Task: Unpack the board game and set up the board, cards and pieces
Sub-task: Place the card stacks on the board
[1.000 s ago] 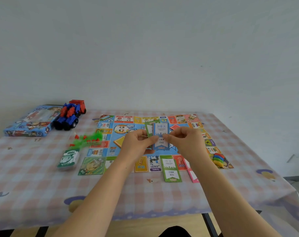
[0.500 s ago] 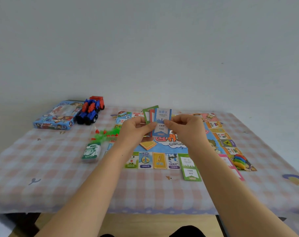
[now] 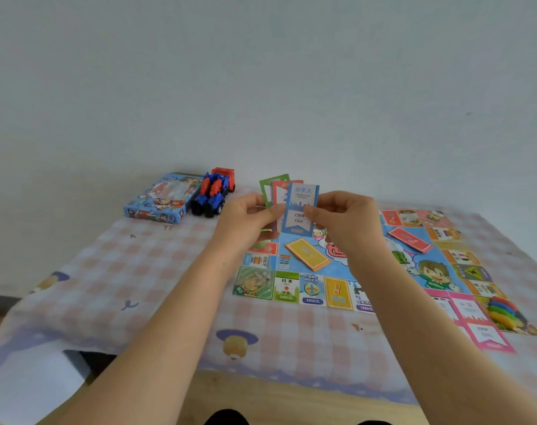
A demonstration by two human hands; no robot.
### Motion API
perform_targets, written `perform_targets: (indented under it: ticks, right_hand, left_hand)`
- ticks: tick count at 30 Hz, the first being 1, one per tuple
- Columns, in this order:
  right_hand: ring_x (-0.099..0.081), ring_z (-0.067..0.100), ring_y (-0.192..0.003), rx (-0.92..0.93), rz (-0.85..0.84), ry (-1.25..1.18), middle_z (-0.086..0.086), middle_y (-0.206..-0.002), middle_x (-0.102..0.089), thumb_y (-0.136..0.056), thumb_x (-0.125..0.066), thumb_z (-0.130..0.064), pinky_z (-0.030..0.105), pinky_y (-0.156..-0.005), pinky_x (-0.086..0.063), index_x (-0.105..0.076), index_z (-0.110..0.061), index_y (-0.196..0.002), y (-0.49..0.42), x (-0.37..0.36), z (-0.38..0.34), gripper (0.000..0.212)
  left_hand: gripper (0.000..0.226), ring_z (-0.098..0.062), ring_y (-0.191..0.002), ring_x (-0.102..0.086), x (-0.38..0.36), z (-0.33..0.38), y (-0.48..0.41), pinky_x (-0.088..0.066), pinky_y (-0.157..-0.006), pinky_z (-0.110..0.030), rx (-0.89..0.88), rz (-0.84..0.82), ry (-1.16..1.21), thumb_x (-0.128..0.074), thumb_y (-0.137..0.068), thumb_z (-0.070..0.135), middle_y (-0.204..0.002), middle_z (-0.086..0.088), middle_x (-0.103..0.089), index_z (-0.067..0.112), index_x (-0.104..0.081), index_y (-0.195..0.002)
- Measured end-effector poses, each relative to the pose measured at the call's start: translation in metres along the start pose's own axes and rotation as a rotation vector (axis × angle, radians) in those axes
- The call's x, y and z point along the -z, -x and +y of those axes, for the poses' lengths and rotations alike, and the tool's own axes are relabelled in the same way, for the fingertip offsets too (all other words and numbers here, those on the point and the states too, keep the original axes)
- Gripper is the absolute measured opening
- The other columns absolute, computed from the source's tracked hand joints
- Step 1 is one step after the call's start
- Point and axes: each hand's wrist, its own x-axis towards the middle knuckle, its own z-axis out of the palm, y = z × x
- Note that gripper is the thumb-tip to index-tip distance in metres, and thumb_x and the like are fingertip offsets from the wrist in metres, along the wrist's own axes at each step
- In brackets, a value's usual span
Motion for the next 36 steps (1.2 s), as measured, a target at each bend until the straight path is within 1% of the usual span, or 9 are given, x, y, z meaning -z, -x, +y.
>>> perform_targets:
  ticks: [3,6,10,15,19,23,25,30,36]
  right_hand:
    - [-0.058,-0.001,-0.05,0.014,0.016,-0.029,-0.006,-0.071,-0.069,-0.084,-0.071,-0.018,0.016,-0.047,-0.045,-0.065,-0.02,-0.092,-0.001,-0.005,-0.004,0.01]
    - [-0.059,0.0,-0.049,0.03,0.067,-0.089,-0.003,-0.071,-0.071,-0.084,-0.07,-0.013,0.025,-0.05,-0.048,-0.063,-0.022,-0.111,-0.004,-0.002,-0.009,0.028]
    - [-0.059,0.005,-0.05,0.052,0.111,-0.099,-0.002,-0.073,-0.069,-0.088,-0.066,-0.015,0.026,-0.05,-0.05,-0.054,-0.028,-0.126,-0.009,0.005,-0.018,0.042]
    - [-0.059,0.001,-0.047,0.083,0.068,-0.084,-0.002,-0.073,-0.069,-0.089,-0.064,-0.016,0.02,-0.045,-0.049,-0.057,-0.028,-0.121,-0.012,0.002,-0.023,0.035]
    - [-0.058,0.003,-0.045,0.066,0.05,-0.085,0.001,-0.071,-0.069,-0.088,-0.066,-0.013,0.025,-0.049,-0.049,-0.061,-0.024,-0.118,-0.012,-0.001,-0.013,0.032]
    - [-0.058,0.001,-0.045,0.03,0.038,-0.065,0.0,-0.071,-0.07,-0.086,-0.068,-0.013,0.019,-0.045,-0.045,-0.061,-0.025,-0.115,-0.013,0.0,-0.003,0.032]
    - [-0.057,0.0,-0.043,0.006,0.0,-0.045,0.002,-0.07,-0.07,-0.085,-0.069,-0.011,0.016,-0.043,-0.043,-0.062,-0.026,-0.113,-0.011,-0.001,0.003,0.033]
    - [-0.058,0.002,-0.044,-0.082,-0.048,-0.015,0.004,-0.066,-0.067,-0.083,-0.071,-0.01,0.023,-0.046,-0.047,-0.06,-0.024,-0.115,-0.008,0.0,0.025,0.036]
    - [-0.057,0.003,-0.041,-0.145,-0.077,0.034,0.001,-0.063,-0.066,-0.083,-0.071,-0.012,0.017,-0.042,-0.045,-0.059,-0.016,-0.12,-0.003,0.007,0.04,0.04]
  left_hand:
    - [0.006,-0.012,-0.068,-0.07,0.011,0.002,-0.003,-0.056,-0.057,-0.022,-0.009,0.062,0.028,-0.067,-0.086,0.013,-0.082,-0.004,-0.074,0.011,-0.068,-0.091]
    - [0.009,-0.011,-0.07,-0.069,0.023,0.002,-0.008,-0.055,-0.057,-0.02,-0.017,0.142,0.053,-0.066,-0.087,0.012,-0.088,-0.005,-0.073,0.012,-0.068,-0.095]
    - [0.008,-0.01,-0.07,-0.07,0.031,0.006,-0.016,-0.055,-0.056,-0.019,-0.028,0.191,0.089,-0.065,-0.087,0.011,-0.087,-0.003,-0.072,0.017,-0.067,-0.091]
    - [0.013,-0.008,-0.066,-0.07,0.029,0.011,-0.022,-0.054,-0.055,-0.017,-0.053,0.186,0.094,-0.066,-0.087,0.012,-0.086,-0.003,-0.072,0.011,-0.067,-0.1]
    - [0.008,-0.01,-0.069,-0.07,0.027,0.009,-0.024,-0.054,-0.055,-0.018,-0.058,0.177,0.091,-0.066,-0.086,0.012,-0.084,-0.002,-0.073,0.013,-0.068,-0.094]
    - [0.006,-0.009,-0.068,-0.07,0.026,0.001,-0.022,-0.056,-0.057,-0.019,-0.03,0.172,0.061,-0.067,-0.086,0.012,-0.082,-0.001,-0.073,0.016,-0.068,-0.09]
    - [0.006,-0.01,-0.067,-0.07,0.022,-0.005,-0.02,-0.057,-0.058,-0.022,0.008,0.138,0.028,-0.067,-0.085,0.012,-0.084,-0.004,-0.073,0.014,-0.068,-0.091]
    - [0.012,-0.022,-0.074,-0.072,0.007,-0.023,-0.013,-0.06,-0.066,-0.035,0.076,0.016,-0.096,-0.07,-0.084,0.016,-0.086,-0.005,-0.075,0.012,-0.069,-0.095]
    - [0.007,-0.013,-0.063,-0.068,-0.012,-0.027,-0.007,-0.058,-0.058,-0.027,0.13,-0.107,-0.109,-0.07,-0.084,0.016,-0.083,-0.007,-0.073,0.013,-0.064,-0.086]
